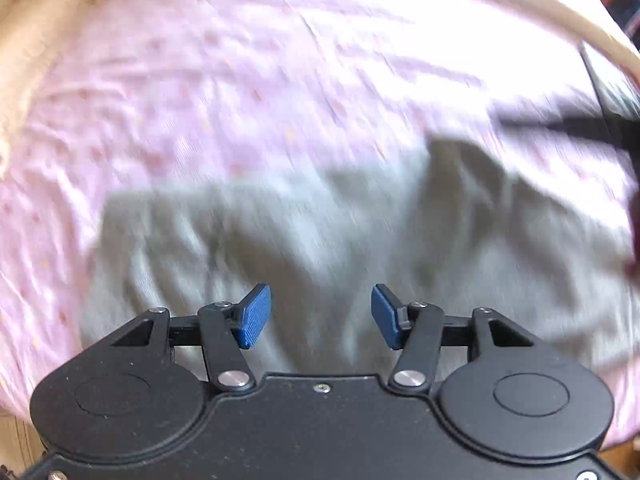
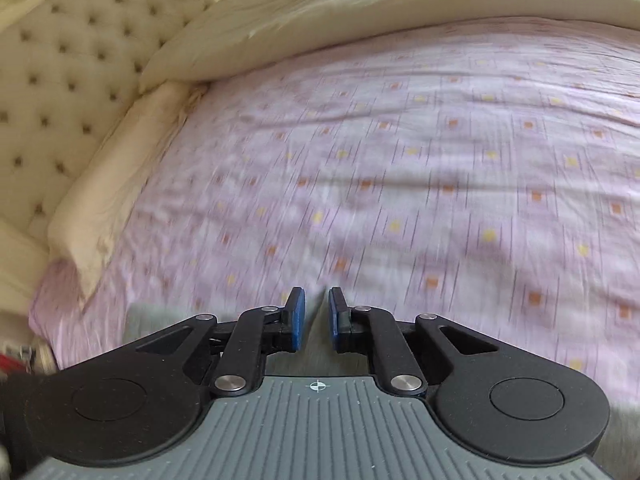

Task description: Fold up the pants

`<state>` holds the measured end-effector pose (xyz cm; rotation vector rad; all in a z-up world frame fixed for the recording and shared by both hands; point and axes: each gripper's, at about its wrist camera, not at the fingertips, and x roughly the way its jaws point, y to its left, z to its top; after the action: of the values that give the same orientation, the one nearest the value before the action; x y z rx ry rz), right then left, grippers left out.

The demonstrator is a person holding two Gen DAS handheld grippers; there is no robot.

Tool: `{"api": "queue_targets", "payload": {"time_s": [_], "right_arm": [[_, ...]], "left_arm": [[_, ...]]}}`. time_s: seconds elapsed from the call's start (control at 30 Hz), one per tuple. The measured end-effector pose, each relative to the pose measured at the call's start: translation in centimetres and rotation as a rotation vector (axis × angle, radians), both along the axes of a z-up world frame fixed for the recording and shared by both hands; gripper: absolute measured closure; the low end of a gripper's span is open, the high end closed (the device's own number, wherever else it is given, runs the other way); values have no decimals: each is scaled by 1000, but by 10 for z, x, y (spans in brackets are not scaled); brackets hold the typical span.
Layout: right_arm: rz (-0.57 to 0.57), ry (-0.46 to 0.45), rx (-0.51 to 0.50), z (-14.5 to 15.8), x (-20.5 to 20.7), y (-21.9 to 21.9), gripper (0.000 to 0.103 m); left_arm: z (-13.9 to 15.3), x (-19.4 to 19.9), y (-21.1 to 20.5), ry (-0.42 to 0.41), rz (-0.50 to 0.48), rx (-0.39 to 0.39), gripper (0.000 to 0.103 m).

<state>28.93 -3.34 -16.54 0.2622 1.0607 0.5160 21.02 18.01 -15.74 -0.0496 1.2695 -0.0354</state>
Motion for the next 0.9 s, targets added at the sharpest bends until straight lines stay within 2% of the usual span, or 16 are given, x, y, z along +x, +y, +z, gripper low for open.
{"api": "queue_targets", "payload": {"time_s": [0.07,0.13,0.2,0.23,0.27,0.3,0.33,0.4,0.43,0.47,0.57,0.6,0.67,0.77,0.9], "right_arm": [[34,31,-35,-10,-13,13,90],[45,58,-92,-21,-19,22,90],[6,72,-202,-34,-19,24,91],[-45,92,-269,-42,-17,20,95],[-107,108,-252,-49,-16,9,103],[-151,127,-203,-49,-15,1,103],[-179,138,-203,-46,-15,-3,103],[-140,75,-298,-33,-21,1,101],[-98,37,-315,-25,-26,0,98],[-68,6,-309,-18,-30,-2,97],[14,-92,-341,-2,-36,-13,91],[37,-108,-366,0,-34,-16,87],[64,-120,-395,-2,-26,-23,87],[102,-69,-386,-11,-10,-34,87],[202,11,-365,-25,-13,-39,88]], "left_arm": [[-10,18,9,-5,30,29,43],[-26,31,17,7,58,91,43],[-47,38,32,74,98,171,37],[-54,37,41,93,115,150,36],[-53,31,51,74,129,105,36],[-51,28,53,70,120,100,36],[-49,28,50,76,94,121,36],[-45,25,42,83,52,172,38],[-42,25,38,83,39,174,42],[-37,25,35,74,24,157,48],[-14,30,22,23,-31,110,48],[-7,34,15,4,-52,103,47],[0,51,-1,-20,-94,79,47],[7,79,-24,-43,-132,36,46],[12,113,-53,-46,-163,-12,46]]}}
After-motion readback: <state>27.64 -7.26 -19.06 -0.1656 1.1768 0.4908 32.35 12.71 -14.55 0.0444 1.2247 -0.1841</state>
